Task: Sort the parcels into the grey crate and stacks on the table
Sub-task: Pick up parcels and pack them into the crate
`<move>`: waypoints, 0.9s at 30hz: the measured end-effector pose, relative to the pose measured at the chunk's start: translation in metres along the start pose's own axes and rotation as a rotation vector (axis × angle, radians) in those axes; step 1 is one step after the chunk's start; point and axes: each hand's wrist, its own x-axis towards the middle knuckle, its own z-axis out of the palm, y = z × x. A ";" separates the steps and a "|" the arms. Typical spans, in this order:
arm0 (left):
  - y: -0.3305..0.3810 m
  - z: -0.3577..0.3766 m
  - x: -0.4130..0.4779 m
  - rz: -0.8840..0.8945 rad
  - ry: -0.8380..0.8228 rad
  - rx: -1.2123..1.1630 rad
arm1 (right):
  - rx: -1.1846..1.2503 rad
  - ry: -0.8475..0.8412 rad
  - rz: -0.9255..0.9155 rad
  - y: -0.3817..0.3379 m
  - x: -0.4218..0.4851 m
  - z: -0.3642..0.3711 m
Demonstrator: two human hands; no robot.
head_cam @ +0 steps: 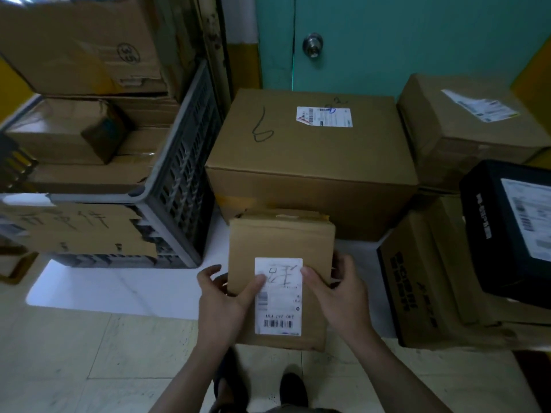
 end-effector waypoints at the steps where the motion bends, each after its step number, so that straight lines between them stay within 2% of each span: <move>1: 0.001 0.003 0.002 0.004 -0.007 0.046 | 0.014 0.028 0.015 0.001 0.001 0.001; 4: 0.000 0.004 0.006 0.046 -0.112 0.105 | 0.027 0.051 0.035 0.002 0.010 0.004; 7: -0.015 -0.009 0.010 0.032 -0.322 0.018 | 0.070 -0.093 0.056 0.013 0.014 0.001; 9: -0.026 -0.015 0.009 0.036 -0.394 0.007 | 0.101 -0.214 0.089 0.022 0.009 0.000; 12: -0.032 -0.010 0.005 0.069 -0.350 0.030 | 0.102 -0.232 0.102 0.029 0.000 0.003; 17: -0.027 0.003 -0.002 -0.019 -0.184 0.061 | 0.082 -0.210 0.140 0.025 -0.001 0.005; 27: -0.016 0.007 0.029 -0.069 -0.214 0.082 | 0.095 -0.196 0.237 0.015 0.028 0.010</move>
